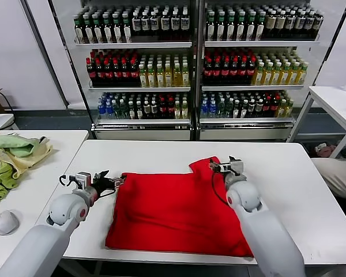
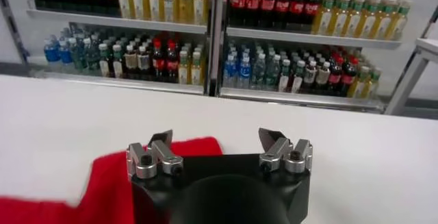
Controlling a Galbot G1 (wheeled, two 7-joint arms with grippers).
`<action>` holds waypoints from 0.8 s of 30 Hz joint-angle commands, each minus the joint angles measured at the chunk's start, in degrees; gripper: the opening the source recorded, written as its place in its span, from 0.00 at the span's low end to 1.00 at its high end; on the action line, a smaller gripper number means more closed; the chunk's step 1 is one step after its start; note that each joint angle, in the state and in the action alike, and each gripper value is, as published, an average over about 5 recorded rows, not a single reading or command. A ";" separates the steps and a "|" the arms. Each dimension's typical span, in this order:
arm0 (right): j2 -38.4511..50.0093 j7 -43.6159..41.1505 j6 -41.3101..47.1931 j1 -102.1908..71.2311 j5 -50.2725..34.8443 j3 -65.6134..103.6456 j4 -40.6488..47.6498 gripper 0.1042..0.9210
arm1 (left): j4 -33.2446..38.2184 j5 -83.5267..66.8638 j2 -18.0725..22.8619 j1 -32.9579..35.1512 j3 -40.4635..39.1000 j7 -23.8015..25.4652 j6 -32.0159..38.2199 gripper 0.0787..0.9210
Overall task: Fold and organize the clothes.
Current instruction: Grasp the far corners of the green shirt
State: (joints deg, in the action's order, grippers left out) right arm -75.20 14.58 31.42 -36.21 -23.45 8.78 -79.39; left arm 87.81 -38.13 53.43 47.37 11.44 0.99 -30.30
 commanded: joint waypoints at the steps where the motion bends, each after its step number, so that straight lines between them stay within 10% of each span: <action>1: -4.74 -0.29 -0.23 7.03 2.05 -1.48 11.74 0.88 | -6.40 -0.09 0.22 -5.40 -2.44 4.65 0.11 0.88; 24: -6.73 1.16 -1.44 5.54 1.27 0.27 13.64 0.80 | -8.40 3.71 0.75 -4.32 -2.39 7.64 2.44 0.86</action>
State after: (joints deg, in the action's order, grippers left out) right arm -81.05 15.52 30.15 -31.48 -22.24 8.91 -67.23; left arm 80.45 -35.25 54.22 43.40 9.19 7.67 -28.24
